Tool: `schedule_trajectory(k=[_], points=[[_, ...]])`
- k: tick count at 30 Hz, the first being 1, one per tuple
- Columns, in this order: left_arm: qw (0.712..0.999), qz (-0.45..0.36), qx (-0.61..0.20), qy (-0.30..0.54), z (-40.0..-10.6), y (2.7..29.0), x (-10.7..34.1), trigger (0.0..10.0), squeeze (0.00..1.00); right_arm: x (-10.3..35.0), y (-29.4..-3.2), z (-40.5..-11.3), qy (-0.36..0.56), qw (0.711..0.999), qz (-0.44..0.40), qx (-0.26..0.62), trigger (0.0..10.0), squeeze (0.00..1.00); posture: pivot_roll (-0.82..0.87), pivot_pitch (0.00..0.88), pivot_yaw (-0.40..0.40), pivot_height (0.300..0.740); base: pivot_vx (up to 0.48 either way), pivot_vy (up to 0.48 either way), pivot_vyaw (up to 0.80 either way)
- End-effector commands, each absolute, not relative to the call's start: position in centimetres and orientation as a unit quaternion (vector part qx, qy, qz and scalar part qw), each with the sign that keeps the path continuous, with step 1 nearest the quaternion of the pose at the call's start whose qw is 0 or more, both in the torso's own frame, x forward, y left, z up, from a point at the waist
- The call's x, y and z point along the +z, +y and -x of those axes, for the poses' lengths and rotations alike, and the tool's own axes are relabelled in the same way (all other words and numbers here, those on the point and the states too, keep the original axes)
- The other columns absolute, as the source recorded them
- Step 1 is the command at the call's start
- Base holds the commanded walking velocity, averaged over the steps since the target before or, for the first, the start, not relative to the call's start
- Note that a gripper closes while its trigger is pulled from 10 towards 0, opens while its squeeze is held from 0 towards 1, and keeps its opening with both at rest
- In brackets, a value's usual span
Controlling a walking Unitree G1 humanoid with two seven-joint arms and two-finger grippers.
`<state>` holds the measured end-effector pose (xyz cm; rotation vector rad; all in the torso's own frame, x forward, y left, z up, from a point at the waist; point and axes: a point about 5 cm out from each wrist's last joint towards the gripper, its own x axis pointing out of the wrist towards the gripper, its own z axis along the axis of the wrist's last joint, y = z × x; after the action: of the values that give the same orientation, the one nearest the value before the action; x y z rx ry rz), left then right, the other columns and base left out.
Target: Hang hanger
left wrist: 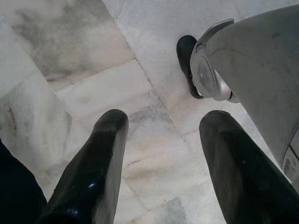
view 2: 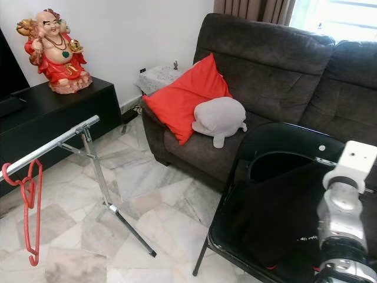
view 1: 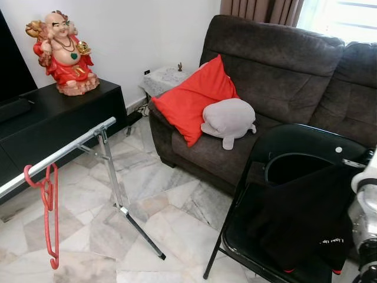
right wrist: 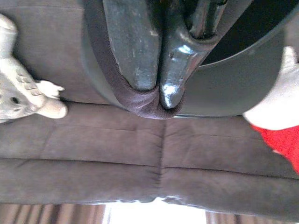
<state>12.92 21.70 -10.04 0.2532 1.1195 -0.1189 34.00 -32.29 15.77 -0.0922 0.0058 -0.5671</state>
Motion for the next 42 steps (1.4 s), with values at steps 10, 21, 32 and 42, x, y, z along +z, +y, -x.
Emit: schedule_trajectory(k=[10,21,32,42], points=[[0.837,-0.114,-0.047,0.533,-12.66,22.1,-10.05,10.0,0.0,15.97,-31.52,-34.52,-0.018,0.964,0.037,-0.262,0.0,0.0,0.07,0.0,0.032,0.74,0.0,0.0,0.0],[0.837,-0.109,-0.051,0.534,-12.66,22.01,-10.06,10.0,0.0,16.12,-31.43,-34.72,-0.024,0.964,0.034,-0.261,0.0,0.0,0.07,0.0,0.031,0.74,0.255,0.0,0.0],[0.837,-0.109,-0.052,0.534,-12.69,21.96,-10.06,10.0,0.0,15.87,-31.36,-34.77,-0.021,0.965,0.033,-0.26,0.0,0.0,0.07,0.0,0.031,0.74,0.373,0.0,0.0],[0.837,-0.11,-0.054,0.534,-12.76,21.92,-10.05,10.0,0.0,15.55,-31.18,-34.75,-0.018,0.965,0.033,-0.26,0.0,0.0,0.07,0.0,0.031,0.74,0.378,0.0,0.0]])
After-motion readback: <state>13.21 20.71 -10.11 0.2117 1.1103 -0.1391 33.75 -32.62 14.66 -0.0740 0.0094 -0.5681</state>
